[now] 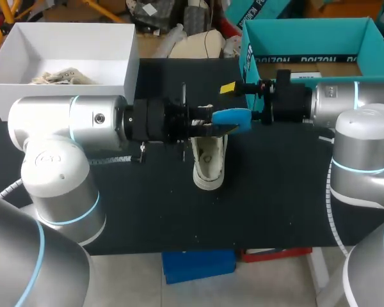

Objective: Take the shoe out of the shoebox, open the shoe tongue, remove and reinsert the insole, then place the shoe into the shoebox

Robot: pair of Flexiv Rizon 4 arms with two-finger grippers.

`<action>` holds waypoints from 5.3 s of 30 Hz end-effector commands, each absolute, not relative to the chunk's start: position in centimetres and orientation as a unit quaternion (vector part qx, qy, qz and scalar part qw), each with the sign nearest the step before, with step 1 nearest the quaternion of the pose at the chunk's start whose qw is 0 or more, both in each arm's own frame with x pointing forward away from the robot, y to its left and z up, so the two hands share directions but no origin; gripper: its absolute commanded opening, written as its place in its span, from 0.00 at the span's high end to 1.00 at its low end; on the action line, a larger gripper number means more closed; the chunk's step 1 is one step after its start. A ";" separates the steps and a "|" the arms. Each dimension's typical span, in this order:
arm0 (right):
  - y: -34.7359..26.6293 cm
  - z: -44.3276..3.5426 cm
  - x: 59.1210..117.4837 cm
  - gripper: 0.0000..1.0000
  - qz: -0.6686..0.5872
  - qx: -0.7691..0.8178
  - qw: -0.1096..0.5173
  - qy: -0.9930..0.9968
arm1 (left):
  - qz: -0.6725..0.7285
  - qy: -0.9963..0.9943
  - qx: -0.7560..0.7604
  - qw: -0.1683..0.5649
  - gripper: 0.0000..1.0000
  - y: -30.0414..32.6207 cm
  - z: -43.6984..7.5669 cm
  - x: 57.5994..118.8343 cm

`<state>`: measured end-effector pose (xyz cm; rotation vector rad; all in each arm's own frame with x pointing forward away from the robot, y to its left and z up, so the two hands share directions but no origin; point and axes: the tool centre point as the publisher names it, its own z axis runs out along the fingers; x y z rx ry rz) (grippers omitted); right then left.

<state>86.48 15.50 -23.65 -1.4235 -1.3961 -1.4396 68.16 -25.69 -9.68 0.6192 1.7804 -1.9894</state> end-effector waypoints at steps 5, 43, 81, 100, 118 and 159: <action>15.7 -23.7 86.5 0.00 -0.552 -0.546 0.334 -0.534 | -0.697 0.575 0.315 0.290 1.00 -25.3 -11.1 67.1; 15.7 -23.7 86.5 0.00 -0.552 -0.546 0.334 -0.534 | -0.621 0.515 0.435 0.400 1.00 -23.1 -18.8 68.1; 15.7 -23.7 86.5 0.00 -0.552 -0.546 0.334 -0.534 | -0.483 0.455 0.574 0.480 1.00 -22.7 -26.9 79.2; 15.6 -23.8 86.5 0.00 -0.555 -0.539 0.340 -0.534 | -0.484 0.436 0.580 0.489 1.00 -22.9 -27.1 80.9; 18.0 -26.3 85.7 0.53 -0.514 -0.504 0.431 -0.544 | -0.484 0.436 0.580 0.489 1.00 -22.9 -27.1 80.9; 17.9 -26.5 86.6 1.00 -0.498 -0.522 0.413 -0.555 | -0.365 0.520 0.613 0.469 0.00 -20.1 -26.9 78.4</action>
